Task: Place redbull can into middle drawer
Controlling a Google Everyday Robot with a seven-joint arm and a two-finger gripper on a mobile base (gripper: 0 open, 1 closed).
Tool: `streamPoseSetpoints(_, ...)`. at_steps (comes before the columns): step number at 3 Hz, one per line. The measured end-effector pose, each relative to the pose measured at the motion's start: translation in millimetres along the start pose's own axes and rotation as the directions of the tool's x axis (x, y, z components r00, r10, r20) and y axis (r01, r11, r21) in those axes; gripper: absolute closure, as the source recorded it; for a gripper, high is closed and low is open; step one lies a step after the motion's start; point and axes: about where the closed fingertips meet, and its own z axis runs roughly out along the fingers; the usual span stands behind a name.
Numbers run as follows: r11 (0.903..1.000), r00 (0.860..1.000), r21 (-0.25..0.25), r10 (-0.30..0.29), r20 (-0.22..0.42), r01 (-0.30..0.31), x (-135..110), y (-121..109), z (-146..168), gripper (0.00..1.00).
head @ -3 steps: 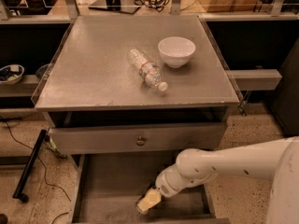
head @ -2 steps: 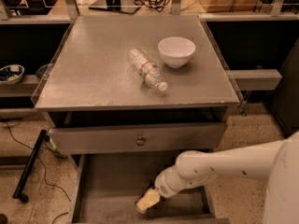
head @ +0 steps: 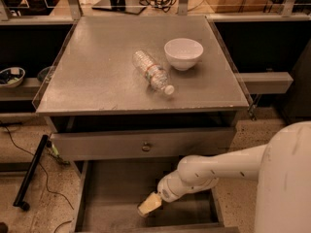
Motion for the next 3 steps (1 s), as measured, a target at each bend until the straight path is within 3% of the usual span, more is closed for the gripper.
streamPoseSetpoints(1,1.0,1.0,0.0,0.0,0.0,0.0,0,0,0,1.0)
streamPoseSetpoints(3,0.9976,0.997,0.039,0.056,0.049,-0.057,-6,-18,16,1.0)
